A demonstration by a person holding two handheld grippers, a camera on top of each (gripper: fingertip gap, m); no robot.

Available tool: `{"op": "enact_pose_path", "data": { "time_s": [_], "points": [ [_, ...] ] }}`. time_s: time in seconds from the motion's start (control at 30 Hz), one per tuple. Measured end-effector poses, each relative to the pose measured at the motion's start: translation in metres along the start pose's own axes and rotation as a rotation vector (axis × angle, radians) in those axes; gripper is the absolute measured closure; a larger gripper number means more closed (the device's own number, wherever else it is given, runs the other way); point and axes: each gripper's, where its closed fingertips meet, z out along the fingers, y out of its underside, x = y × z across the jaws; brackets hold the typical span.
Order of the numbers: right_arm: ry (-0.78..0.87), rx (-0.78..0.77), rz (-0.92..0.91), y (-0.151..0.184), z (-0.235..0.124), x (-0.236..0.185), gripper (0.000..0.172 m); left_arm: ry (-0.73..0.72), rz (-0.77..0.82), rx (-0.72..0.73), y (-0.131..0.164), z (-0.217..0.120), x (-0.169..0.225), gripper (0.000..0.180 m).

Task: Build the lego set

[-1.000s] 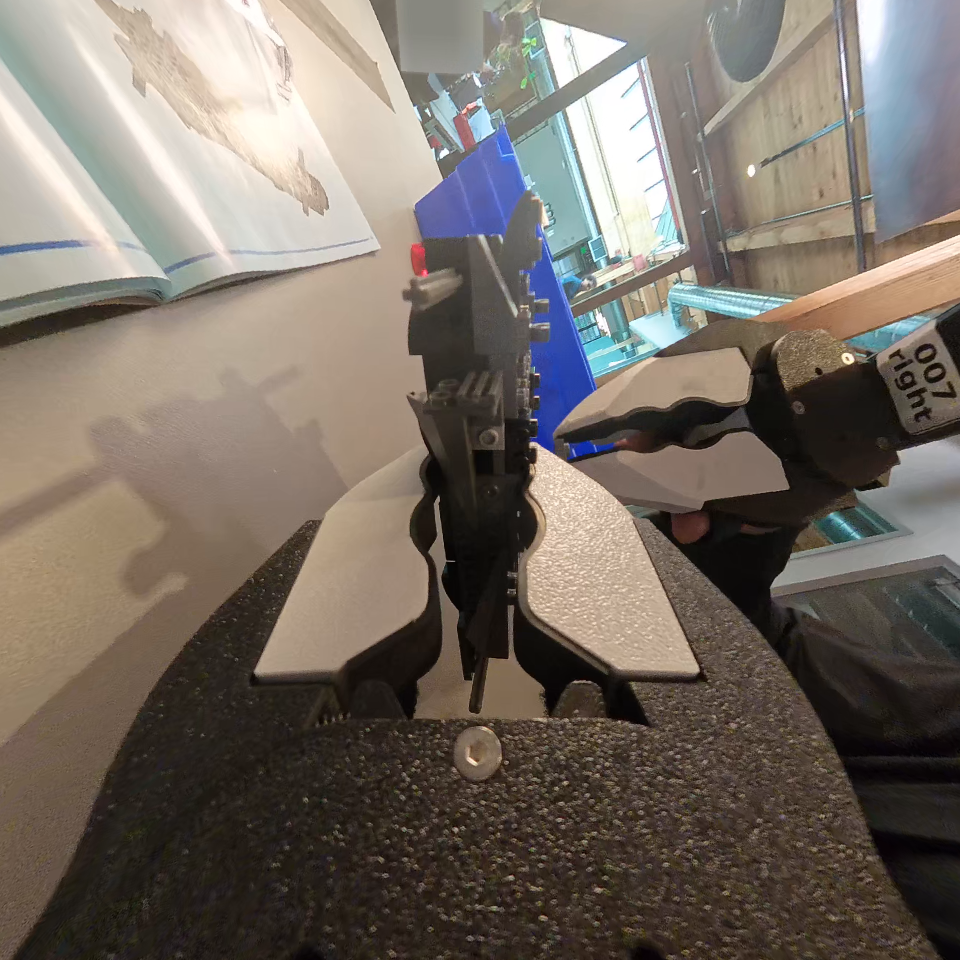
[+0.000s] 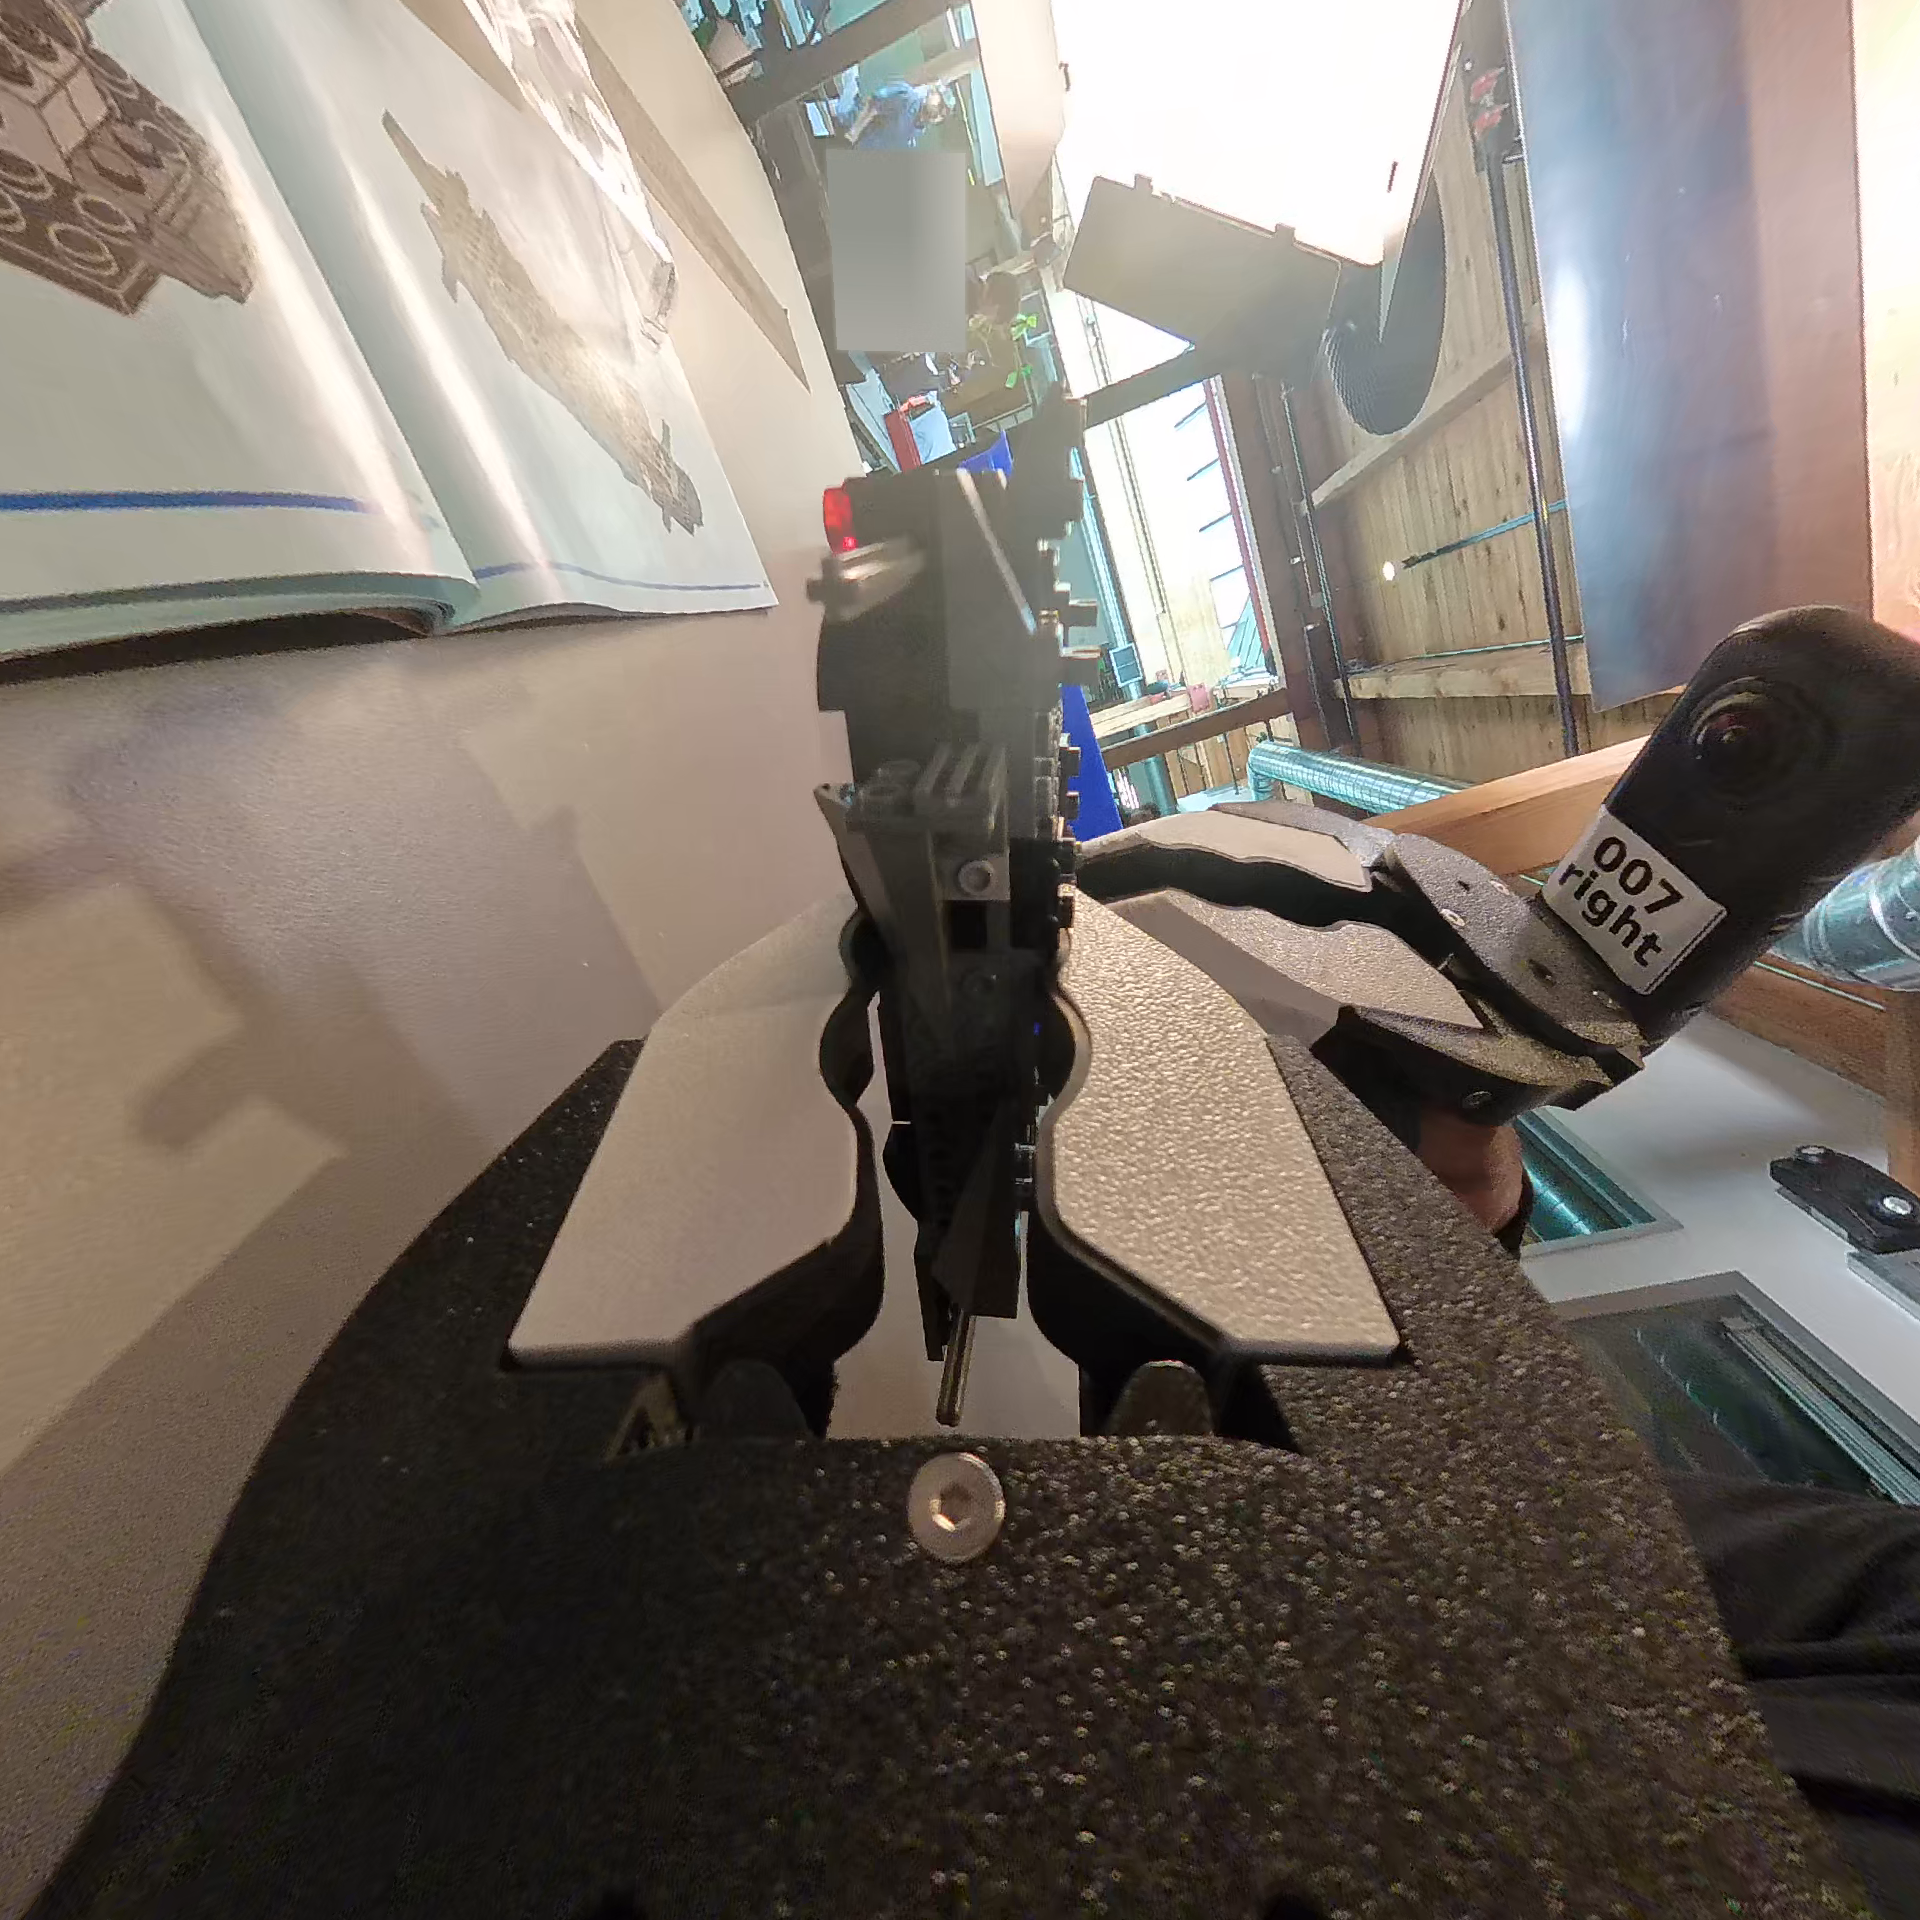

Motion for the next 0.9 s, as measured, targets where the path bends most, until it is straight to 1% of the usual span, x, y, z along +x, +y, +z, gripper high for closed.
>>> {"op": "enact_pose_path", "data": {
  "time_s": [0.9],
  "points": [
    [0.003,0.004,0.054,0.0009,0.0036,-0.0036,0.161,-0.012,-0.016,0.0,-0.0001,-0.0001,-0.003,0.152]
  ]
}}
